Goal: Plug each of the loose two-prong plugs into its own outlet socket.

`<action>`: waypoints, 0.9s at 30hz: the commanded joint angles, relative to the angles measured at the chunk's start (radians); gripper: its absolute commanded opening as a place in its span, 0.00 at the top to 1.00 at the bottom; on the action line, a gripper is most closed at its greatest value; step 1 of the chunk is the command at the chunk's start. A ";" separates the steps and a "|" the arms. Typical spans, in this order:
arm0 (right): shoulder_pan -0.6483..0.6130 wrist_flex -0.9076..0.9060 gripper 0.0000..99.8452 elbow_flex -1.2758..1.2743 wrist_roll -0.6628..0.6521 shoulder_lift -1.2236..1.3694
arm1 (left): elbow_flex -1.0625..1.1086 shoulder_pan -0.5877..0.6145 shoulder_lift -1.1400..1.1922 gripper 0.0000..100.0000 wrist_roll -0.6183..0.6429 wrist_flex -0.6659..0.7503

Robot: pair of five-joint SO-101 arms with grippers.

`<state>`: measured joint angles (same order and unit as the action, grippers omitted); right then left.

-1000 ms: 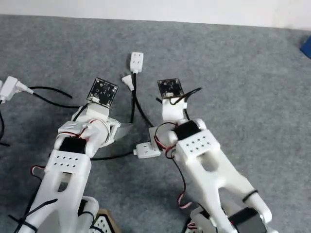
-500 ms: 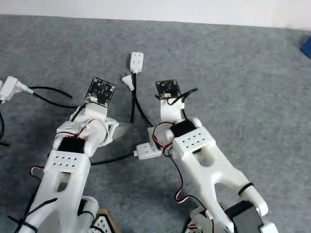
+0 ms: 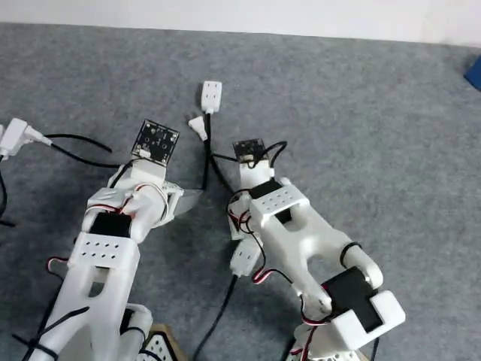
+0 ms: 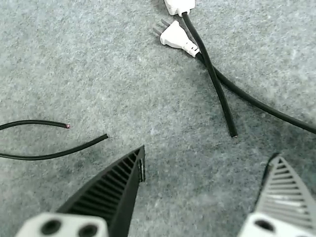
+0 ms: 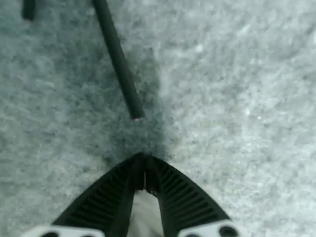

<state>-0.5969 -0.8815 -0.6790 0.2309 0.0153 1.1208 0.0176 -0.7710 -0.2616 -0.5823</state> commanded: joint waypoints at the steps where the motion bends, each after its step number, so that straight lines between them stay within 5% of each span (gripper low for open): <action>1: -0.016 -0.021 0.99 0.008 0.000 -0.048 | -0.025 0.004 0.002 0.63 0.008 0.021; 6: -0.016 -0.074 0.97 0.016 0.000 -0.173 | 0.010 -0.030 0.002 0.63 0.008 0.026; 13: -0.010 -0.159 0.74 0.090 -0.071 -0.464 | 0.002 -0.041 0.002 0.63 0.006 0.020; 17: 0.025 -0.177 0.70 0.125 -0.074 -0.615 | -0.038 -0.047 0.008 0.63 0.008 0.003; 22: 0.183 -0.239 0.70 0.268 -0.126 -0.745 | -0.189 -0.148 0.002 0.63 0.012 -0.213; 27: 0.515 -0.412 0.70 0.513 -0.209 -0.800 | -0.432 -0.300 0.002 0.63 0.015 -0.517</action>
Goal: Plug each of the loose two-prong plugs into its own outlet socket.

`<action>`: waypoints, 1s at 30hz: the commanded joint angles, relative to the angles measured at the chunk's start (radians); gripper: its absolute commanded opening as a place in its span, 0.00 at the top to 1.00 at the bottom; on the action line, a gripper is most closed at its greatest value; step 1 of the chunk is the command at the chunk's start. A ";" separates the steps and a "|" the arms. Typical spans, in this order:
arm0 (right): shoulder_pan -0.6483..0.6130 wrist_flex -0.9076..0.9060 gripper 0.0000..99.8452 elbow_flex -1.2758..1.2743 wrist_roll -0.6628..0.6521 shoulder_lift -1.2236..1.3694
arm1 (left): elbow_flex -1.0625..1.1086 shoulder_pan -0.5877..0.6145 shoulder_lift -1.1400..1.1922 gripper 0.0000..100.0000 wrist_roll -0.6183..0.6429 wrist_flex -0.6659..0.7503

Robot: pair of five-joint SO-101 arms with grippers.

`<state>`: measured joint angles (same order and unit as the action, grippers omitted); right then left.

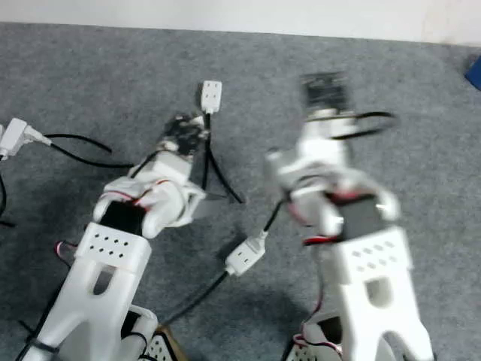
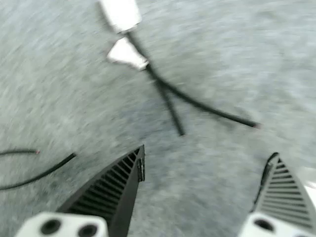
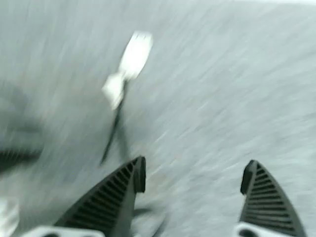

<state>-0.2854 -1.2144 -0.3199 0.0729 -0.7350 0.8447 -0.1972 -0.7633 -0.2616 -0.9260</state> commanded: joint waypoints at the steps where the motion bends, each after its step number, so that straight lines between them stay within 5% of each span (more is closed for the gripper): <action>1: 0.280 -0.104 0.70 0.188 -0.063 -0.058 | -0.202 -0.117 -0.002 0.63 0.029 -0.235; 5: 0.400 -0.168 0.70 0.110 -0.089 -0.093 | -0.300 -0.225 0.002 0.63 0.060 -0.454; 11: 0.392 -0.085 0.70 -0.226 -0.103 -0.222 | -0.110 -0.298 0.004 0.63 -0.017 -0.456; 18: 0.343 0.134 0.70 -0.713 -0.101 -0.374 | 0.140 -0.315 0.004 0.63 -0.020 -0.284; 30: 0.326 0.168 0.70 -0.743 -0.103 -0.392 | 0.266 -0.414 0.004 0.58 -0.015 -0.032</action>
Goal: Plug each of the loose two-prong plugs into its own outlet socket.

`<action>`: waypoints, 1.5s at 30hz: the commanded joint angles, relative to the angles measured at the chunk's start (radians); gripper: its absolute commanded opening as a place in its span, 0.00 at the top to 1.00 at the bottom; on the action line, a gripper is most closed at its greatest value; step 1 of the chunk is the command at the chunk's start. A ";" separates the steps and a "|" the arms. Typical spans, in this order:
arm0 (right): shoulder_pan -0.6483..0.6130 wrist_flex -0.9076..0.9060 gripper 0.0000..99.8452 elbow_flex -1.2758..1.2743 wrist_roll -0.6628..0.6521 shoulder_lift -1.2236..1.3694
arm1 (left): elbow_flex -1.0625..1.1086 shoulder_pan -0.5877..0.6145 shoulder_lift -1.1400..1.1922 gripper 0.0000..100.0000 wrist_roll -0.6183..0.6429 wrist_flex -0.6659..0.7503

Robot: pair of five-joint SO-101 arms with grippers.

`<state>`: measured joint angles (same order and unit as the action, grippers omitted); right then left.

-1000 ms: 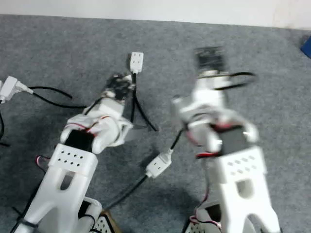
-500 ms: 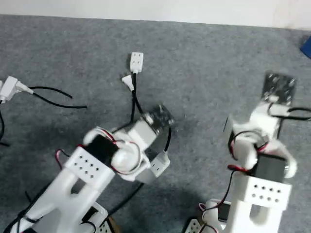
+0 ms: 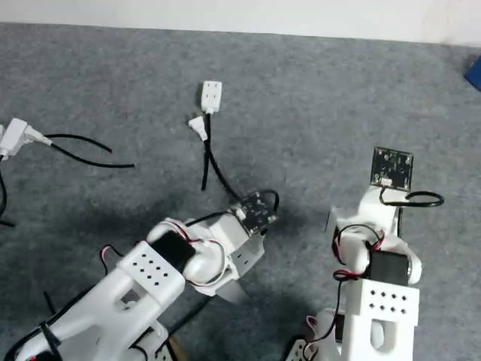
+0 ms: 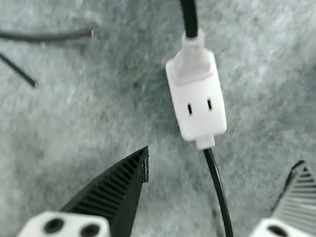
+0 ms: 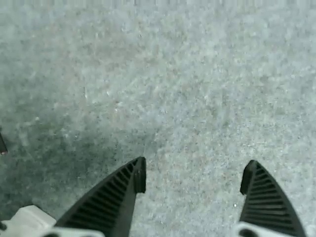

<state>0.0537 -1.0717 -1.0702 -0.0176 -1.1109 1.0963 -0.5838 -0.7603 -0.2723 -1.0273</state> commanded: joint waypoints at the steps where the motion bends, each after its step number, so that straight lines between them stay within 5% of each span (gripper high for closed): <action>1: -0.013 0.025 0.70 0.007 -0.012 -0.016 | 0.030 -0.031 0.001 0.58 -0.005 0.087; 9: -0.010 0.021 0.70 0.008 -0.011 -0.018 | 0.166 -0.030 0.001 0.58 -0.005 0.253; 17: -0.007 -0.015 0.70 0.018 -0.012 -0.021 | 0.291 -0.042 0.001 0.71 -0.009 0.473; 27: -0.007 -0.010 0.70 0.007 -0.012 -0.021 | 0.286 -0.042 0.001 0.91 -0.014 0.494; 32: -0.007 -0.010 0.70 0.007 -0.014 -0.016 | 0.291 -0.031 0.001 0.99 -0.143 0.488; 38: -0.005 -0.013 0.70 0.005 -0.044 -0.016 | 0.251 0.182 -0.008 0.99 -0.150 0.491; 45: -0.005 -0.013 0.70 0.005 -0.041 -0.016 | 0.107 0.587 -0.002 0.99 -0.365 0.493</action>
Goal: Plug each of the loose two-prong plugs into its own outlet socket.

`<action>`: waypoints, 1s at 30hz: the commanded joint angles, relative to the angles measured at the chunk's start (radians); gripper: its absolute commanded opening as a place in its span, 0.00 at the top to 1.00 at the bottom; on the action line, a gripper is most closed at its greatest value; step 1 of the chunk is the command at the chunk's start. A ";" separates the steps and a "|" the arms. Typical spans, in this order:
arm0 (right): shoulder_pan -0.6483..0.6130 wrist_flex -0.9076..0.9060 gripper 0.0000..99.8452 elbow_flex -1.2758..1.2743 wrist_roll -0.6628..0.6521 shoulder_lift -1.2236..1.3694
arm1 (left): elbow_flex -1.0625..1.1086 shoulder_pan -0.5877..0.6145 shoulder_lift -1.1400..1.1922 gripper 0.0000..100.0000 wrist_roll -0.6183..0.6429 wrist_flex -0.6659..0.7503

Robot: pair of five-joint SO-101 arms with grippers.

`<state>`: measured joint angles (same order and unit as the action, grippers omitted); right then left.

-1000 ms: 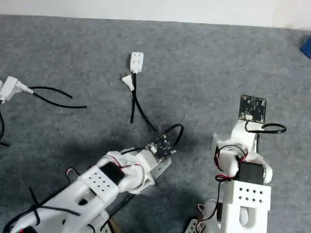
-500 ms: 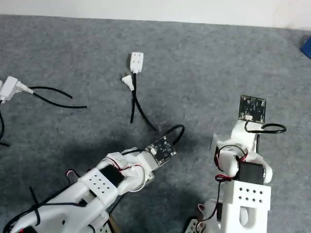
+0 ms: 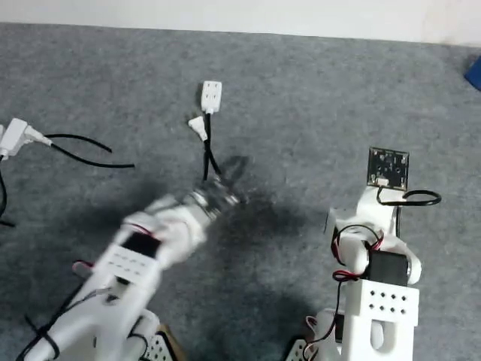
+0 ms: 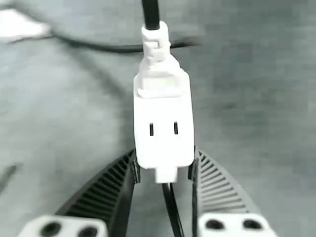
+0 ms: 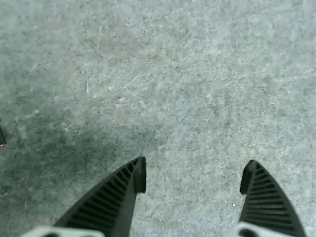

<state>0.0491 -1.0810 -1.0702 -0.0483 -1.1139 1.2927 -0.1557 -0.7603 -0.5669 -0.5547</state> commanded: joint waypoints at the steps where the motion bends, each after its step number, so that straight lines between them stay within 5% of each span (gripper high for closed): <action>1: -0.001 -0.004 0.70 0.005 -0.009 -0.015 | -0.114 0.214 -0.002 0.99 -0.080 0.020; 12: -0.001 -0.004 0.70 0.005 -0.014 -0.013 | -0.288 0.638 0.019 0.99 -0.104 0.161; 17: -0.001 -0.005 0.70 0.005 -0.014 -0.012 | -0.463 0.765 0.271 0.99 -0.046 0.189; 20: -0.001 -0.005 0.70 0.005 -0.014 -0.012 | -0.708 0.835 0.544 0.99 0.049 0.044; 26: -0.004 -0.005 0.70 0.005 -0.015 -0.012 | -1.356 0.860 1.070 0.99 0.055 -0.462; 30: -0.002 -0.005 0.70 0.005 -0.015 -0.012 | -1.751 0.877 1.349 0.99 0.057 -0.671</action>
<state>0.0491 -1.0810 -1.0702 -0.0483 -1.1139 -0.0974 0.6974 0.4212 -0.5224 -1.0702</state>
